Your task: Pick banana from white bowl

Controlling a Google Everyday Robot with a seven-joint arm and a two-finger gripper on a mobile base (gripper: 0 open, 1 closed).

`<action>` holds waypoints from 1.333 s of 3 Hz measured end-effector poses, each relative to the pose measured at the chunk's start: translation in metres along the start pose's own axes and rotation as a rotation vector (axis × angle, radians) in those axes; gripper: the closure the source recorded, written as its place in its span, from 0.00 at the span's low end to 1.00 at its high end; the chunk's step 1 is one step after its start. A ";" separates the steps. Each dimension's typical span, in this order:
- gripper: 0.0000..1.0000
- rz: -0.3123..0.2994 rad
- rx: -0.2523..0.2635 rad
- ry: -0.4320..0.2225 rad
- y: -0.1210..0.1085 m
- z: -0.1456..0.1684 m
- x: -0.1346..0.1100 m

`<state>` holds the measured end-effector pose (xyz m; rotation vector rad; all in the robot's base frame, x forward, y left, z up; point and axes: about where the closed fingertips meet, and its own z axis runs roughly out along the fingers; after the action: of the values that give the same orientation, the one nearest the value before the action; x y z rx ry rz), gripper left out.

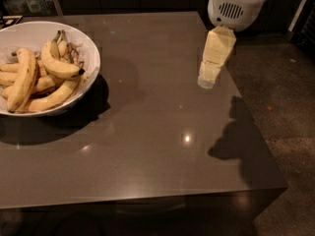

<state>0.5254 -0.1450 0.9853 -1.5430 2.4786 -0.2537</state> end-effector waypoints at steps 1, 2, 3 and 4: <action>0.00 -0.012 0.013 -0.062 0.000 -0.026 -0.035; 0.00 -0.078 0.015 -0.121 0.002 -0.040 -0.076; 0.00 -0.082 0.037 -0.156 -0.002 -0.041 -0.088; 0.00 -0.108 0.006 -0.192 0.010 -0.033 -0.111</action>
Offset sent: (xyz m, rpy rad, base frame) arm -0.0306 0.0764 0.0493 -0.0274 0.1694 0.1721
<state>0.5551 -0.0399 1.0244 -1.6186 2.2509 -0.1225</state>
